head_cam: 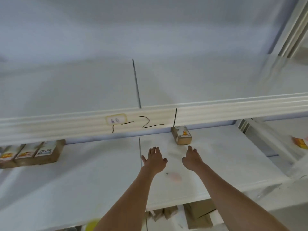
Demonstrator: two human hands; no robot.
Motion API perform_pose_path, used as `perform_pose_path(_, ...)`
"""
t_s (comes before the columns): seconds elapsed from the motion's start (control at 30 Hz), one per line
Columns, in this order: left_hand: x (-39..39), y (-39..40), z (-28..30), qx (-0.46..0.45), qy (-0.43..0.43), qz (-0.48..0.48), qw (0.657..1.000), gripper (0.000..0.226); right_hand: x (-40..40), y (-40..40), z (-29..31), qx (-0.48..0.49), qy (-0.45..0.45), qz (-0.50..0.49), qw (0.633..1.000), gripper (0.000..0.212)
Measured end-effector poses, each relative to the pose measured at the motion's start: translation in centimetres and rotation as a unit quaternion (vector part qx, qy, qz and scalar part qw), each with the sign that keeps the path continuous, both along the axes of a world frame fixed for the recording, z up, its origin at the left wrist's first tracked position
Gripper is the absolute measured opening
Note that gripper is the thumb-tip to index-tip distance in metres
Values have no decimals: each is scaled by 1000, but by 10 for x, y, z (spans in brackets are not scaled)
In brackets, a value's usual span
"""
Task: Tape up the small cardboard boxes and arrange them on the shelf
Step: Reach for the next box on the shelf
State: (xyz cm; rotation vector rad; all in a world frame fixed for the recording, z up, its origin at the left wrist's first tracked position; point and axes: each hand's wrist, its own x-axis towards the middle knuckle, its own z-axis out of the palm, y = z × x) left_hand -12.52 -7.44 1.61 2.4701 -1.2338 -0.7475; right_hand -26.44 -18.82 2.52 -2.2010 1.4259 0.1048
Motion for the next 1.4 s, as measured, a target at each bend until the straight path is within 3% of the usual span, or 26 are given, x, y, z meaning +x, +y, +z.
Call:
perform_pose_path(0.47, -22, -65, -27, 7, 76, 65, 995, 68, 43, -101, -1, 0, 35, -60, 998, 61)
perform_pose_path(0.57, -22, -73, -32, -3, 80, 71, 994, 68, 59, -112, -12, -20, 68, -35, 997, 71)
perform_pose_path(0.83, -20, -90, -51, -75, 115, 88, 987, 61, 81, -120, -49, -92, 97, 42, 990, 61)
perform_pose_path(0.97, -21, -91, -52, -123, 200, 169, 957, 53, 80, -108, -56, -92, 80, 24, 992, 67)
perform_pose_path(1.07, -18, -87, -45, -160, 282, 255, 911, 51, 73, -102, -57, -71, 92, 39, 992, 95)
perform_pose_path(1.13, -16, -81, -39, -170, 320, 285, 887, 48, 69, -98, -52, -43, 70, 42, 996, 108)
perform_pose_path(1.2, -11, -72, -36, -183, 364, 301, 862, 44, 67, -89, -45, 24, 8, 51, 998, 108)
perform_pose_path(1.3, -4, -52, -27, -187, 431, 339, 815, 30, 65, -65, -33, 237, -181, -3, 954, 79)
perform_pose_path(1.4, 5, -27, -19, -188, 466, 332, 798, 30, 66, -37, -26, 356, -241, -15, 903, 50)
